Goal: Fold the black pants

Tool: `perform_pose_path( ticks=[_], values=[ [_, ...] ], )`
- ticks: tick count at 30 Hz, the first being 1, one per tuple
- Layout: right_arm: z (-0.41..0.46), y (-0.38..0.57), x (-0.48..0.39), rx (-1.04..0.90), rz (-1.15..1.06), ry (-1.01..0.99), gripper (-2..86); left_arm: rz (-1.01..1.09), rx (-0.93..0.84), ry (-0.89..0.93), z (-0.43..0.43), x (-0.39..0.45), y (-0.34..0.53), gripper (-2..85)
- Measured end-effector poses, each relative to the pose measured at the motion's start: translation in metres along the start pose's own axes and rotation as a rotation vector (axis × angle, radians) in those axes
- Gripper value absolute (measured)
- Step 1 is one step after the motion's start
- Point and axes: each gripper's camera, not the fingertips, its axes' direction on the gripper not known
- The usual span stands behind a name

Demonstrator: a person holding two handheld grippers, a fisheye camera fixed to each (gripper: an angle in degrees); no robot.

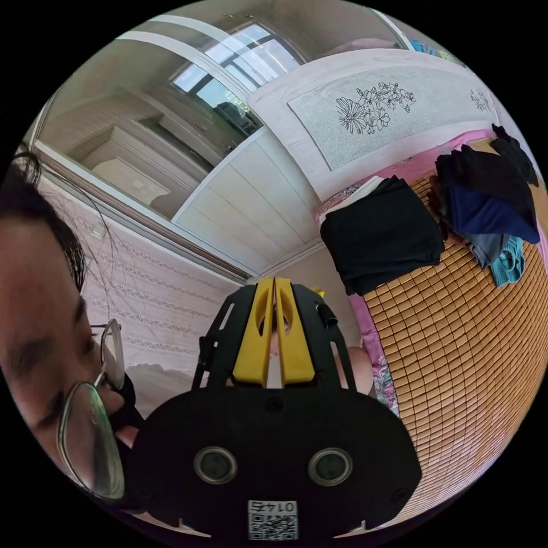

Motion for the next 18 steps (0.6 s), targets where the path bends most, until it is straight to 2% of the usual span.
perform_pose_path(
  ticks=[5,9,12,14,16,18],
  values=[
    [0.02,-0.039,0.012,0.0,-0.149,0.195,-0.9,0.006,0.055,0.036,-0.009,-0.003,-0.031,6.7],
    [0.074,-0.082,0.026,-0.178,-0.299,0.347,-0.5,0.011,0.062,0.042,-0.007,0.0,-0.045,9.6],
    [0.109,-0.1,0.011,-0.229,-0.425,0.495,0.4,0.01,0.042,0.044,-0.002,0.003,-0.054,11.0],
    [0.115,-0.106,0.0,-0.18,-0.488,0.546,1.4,0.007,0.02,0.011,0.002,0.006,-0.06,11.3],
    [0.122,-0.114,-0.009,-0.171,-0.532,0.583,8.0,-0.006,0.022,-0.014,0.001,0.007,-0.064,10.8],
    [0.137,-0.132,-0.009,-0.262,-0.508,0.59,17.5,-0.013,0.005,-0.021,0.002,0.007,-0.067,10.1]
  ],
)
